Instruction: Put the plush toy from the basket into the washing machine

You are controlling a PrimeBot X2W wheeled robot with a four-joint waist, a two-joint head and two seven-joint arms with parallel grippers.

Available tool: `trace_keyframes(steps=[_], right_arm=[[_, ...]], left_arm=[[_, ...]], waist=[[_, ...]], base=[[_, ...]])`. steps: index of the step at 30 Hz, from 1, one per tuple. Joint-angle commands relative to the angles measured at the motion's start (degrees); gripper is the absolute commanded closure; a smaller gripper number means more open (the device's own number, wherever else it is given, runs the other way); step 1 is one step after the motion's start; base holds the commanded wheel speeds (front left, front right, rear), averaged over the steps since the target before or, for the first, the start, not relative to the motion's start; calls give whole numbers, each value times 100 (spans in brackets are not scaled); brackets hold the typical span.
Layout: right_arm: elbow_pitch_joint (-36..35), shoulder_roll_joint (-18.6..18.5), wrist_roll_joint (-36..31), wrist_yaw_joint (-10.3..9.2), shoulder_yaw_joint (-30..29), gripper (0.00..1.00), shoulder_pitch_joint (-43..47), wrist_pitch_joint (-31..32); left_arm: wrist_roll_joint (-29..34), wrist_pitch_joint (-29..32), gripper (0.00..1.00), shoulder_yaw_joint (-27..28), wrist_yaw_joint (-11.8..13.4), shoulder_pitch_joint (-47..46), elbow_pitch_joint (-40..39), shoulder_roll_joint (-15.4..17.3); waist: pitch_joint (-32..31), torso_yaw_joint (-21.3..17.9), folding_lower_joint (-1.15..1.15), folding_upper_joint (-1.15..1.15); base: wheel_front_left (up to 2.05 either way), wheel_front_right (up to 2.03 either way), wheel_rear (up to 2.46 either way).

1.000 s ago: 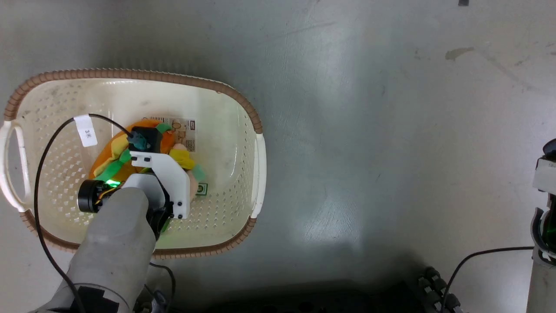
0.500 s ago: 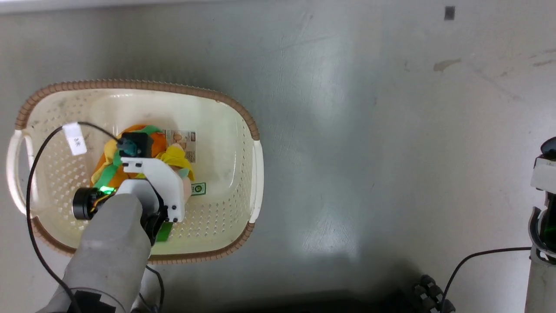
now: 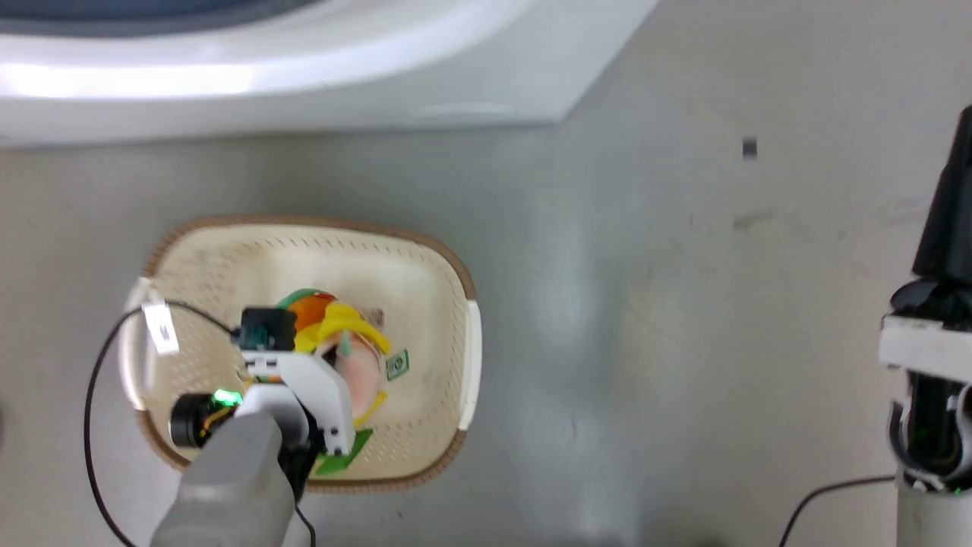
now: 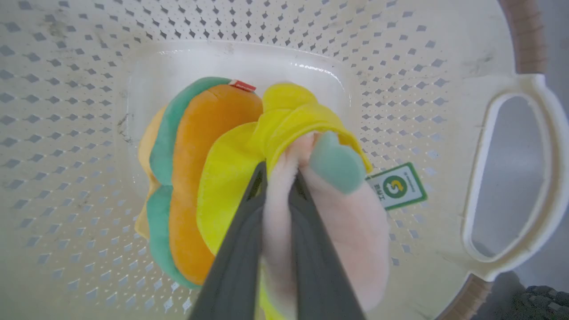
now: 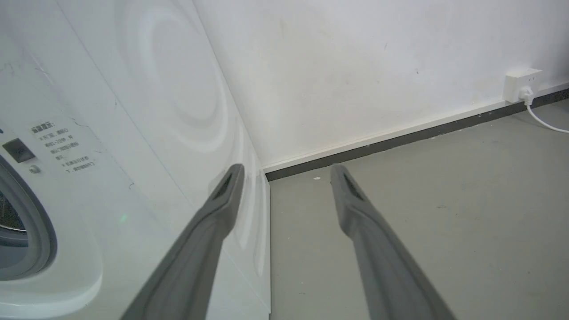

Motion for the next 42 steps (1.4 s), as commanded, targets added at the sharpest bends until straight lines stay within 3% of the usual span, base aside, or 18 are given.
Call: trace_keyframes(steps=[1, 13, 24, 32, 42], right_arm=[[35, -3, -23, 3, 15, 0, 107, -25], [321, -3, -137, 3, 95, 0, 871, -25], [445, -3, -110, 3, 49, 0, 1406, -25], [416, -3, -67, 3, 92, 0, 1491, -25], [301, -3, -11, 3, 121, 0, 1196, -25]], left_arm=[[-41, -101, 100, 5, -32, 88, 0, 1], [-45, -758, 100, -93, -142, 791, -273, -102], [377, -772, 100, 283, 263, 1735, -2404, 107], [649, -772, 100, 701, 476, 2043, -3669, 122], [913, -773, 100, 1314, 553, 1413, -4156, 157]], waist=[[-520, 199, 0, 0], [-1896, 508, 0, 0], [-2732, 663, 0, 0], [-2872, 638, 0, 0], [-2308, 236, 0, 0]], base=[[0, 0, 0], [0, 0, 0], [0, 0, 0], [0, 0, 0], [0, 0, 0]])
